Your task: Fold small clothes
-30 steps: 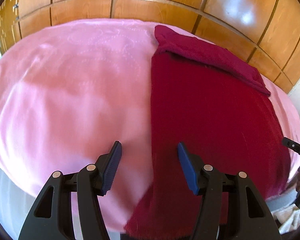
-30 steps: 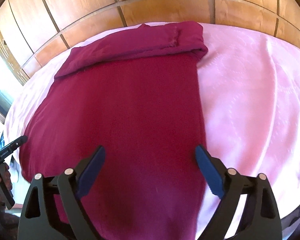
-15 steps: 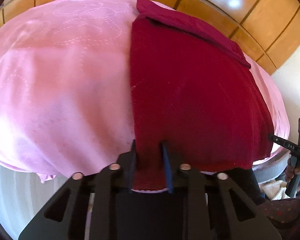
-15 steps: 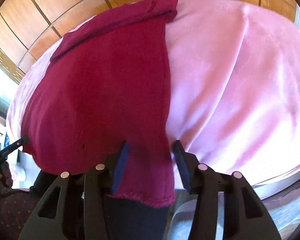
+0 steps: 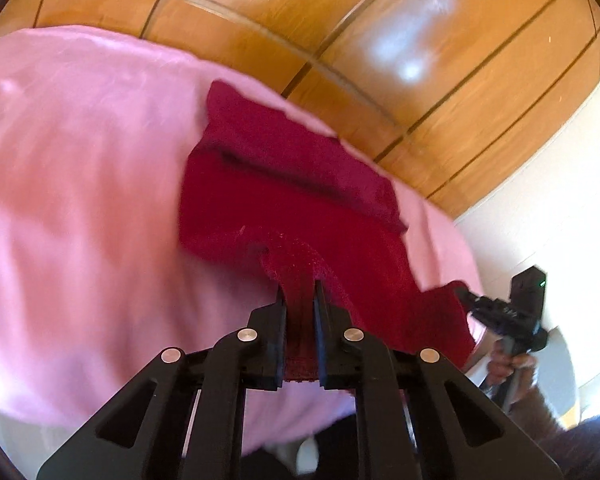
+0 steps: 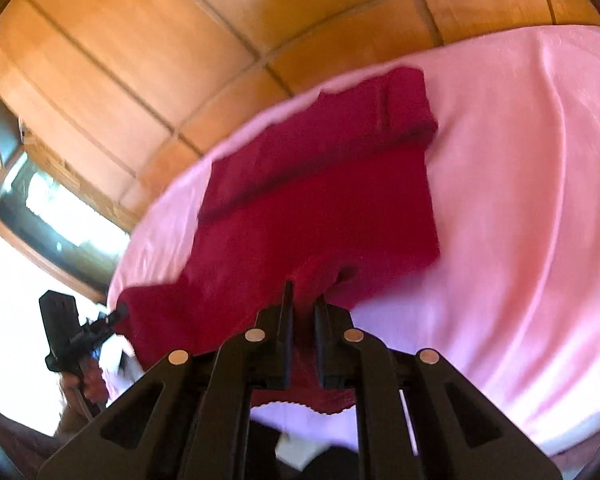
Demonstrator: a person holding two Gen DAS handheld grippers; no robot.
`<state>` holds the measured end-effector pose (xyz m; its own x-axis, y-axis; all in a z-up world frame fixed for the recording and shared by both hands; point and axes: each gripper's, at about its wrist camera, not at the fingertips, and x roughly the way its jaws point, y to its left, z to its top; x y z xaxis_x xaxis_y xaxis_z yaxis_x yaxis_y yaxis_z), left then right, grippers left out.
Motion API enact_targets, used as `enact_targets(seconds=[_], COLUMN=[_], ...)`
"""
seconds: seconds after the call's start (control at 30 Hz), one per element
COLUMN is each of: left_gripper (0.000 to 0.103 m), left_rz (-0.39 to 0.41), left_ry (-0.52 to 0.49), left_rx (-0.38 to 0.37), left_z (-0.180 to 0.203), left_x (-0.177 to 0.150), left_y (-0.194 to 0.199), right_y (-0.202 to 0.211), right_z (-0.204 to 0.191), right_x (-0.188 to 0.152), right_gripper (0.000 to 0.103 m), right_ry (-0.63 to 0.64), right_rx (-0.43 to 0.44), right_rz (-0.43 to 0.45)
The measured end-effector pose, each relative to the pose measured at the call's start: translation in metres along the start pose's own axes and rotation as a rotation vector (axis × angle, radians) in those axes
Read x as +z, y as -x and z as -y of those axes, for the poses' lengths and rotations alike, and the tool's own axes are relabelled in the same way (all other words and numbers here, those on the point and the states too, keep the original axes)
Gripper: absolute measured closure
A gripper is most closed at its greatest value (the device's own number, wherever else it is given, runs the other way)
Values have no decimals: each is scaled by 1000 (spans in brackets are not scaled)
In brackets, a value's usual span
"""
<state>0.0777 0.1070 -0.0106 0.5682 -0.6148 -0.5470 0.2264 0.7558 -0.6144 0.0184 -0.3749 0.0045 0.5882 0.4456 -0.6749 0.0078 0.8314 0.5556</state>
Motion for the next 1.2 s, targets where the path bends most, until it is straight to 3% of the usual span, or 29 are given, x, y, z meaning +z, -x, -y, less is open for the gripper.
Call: enact_targets(seconds=[0.17,0.33,0.37,0.4,0.43,0.47,0.5,0.53,0.67,0.8,0.9,1.0,1.03,1.07,1.1,1.2], left_gripper=[93,92,88,74,65,45,37,37,37,37,37,37,39,62,74,82], left_rz=[18,-19,-15,-12,7,32,47,67,86,-10,-37,-53,-50,-51,-69,-60], left_ry=[13,111,137,152,171,201,227,275,272,197,171,119,107,104,113,142], left_rx=[30,63,77,70,67,72,68,45,109,125,124,113,131,142,144,126], left_z=[-13,-39,-44,-47,-50,-55,-61,-70,-83,-86,-84,-69,-68,-69,-70,-73], left_x=[40,73,78,82,87,91,93,95,92,57,35,27,27,28,29,31], left_y=[-34,-70,-74,-76,-75,-71,-68,-62,-48,-48,-52,-64,-66,-68,-73,-71], right_y=[-29,-55,-57,-57,-58,-56,-53,-47,-27,-23,-32,-48,-51,-52,-51,-40], right_z=[24,43,45,48,51,52,54,55,58,59,59,62,62,62,61,57], right_x=[34,59,63,63,65,66,67,67,60,39,18,9,9,9,10,12], right_gripper=[96,95,91,89,76,50,38,28,20,23,35,60,75,81,85,90], right_ry=[-82,-145,-152,-159,-174,-186,-195,-205,-203,-158,-116,-105,-102,-106,-118,-126], right_rx=[-48,-96,-99,-99,-86,-72,-62,-40,-39,-89,-146,-185,-197,-202,-196,-172], right_rz=[20,16,18,18,22,35,57,81,108,67,14,-6,-8,-7,-2,17])
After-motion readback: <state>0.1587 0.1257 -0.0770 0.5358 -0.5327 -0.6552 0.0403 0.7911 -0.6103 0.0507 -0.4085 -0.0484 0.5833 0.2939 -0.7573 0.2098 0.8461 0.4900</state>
